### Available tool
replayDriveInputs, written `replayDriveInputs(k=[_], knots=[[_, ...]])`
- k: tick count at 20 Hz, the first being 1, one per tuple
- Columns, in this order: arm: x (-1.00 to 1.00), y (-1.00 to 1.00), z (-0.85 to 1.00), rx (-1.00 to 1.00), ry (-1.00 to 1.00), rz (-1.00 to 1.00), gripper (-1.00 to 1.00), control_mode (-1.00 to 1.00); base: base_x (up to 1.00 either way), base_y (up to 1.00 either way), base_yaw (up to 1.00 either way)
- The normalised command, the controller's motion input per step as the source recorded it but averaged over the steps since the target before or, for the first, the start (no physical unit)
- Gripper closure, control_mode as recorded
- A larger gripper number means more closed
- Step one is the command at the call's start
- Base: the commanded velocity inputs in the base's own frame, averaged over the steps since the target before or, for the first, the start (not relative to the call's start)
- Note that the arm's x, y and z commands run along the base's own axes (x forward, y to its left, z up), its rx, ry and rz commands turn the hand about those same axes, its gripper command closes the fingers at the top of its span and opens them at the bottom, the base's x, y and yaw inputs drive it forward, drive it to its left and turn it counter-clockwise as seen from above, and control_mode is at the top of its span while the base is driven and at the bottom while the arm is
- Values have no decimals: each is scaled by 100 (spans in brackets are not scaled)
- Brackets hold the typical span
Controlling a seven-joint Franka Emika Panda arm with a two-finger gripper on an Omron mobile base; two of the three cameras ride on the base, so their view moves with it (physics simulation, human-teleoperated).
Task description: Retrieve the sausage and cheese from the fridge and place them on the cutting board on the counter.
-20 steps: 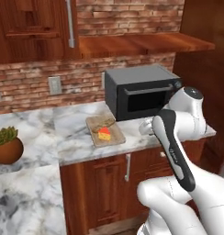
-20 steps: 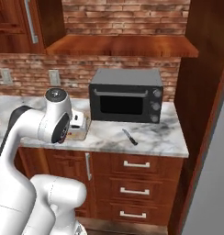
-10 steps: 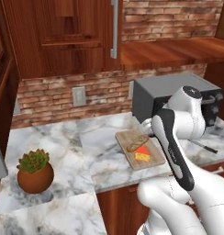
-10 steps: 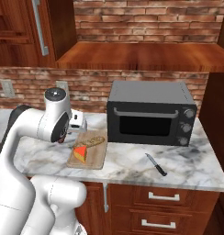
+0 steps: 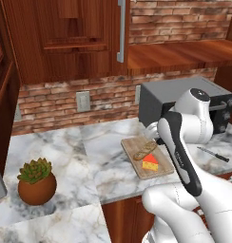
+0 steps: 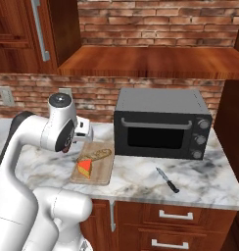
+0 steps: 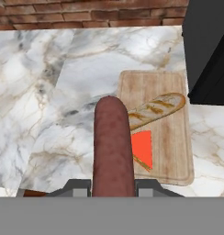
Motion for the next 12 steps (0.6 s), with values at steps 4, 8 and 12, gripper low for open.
replayDriveInputs(k=[4,8,12], knots=[[0,0,0,0,0,0,100,100,0,0,0],[0,0,0,0,0,0,100,-100,0,0,0],[0,0,0,0,0,0,100,-100,0,0,0]])
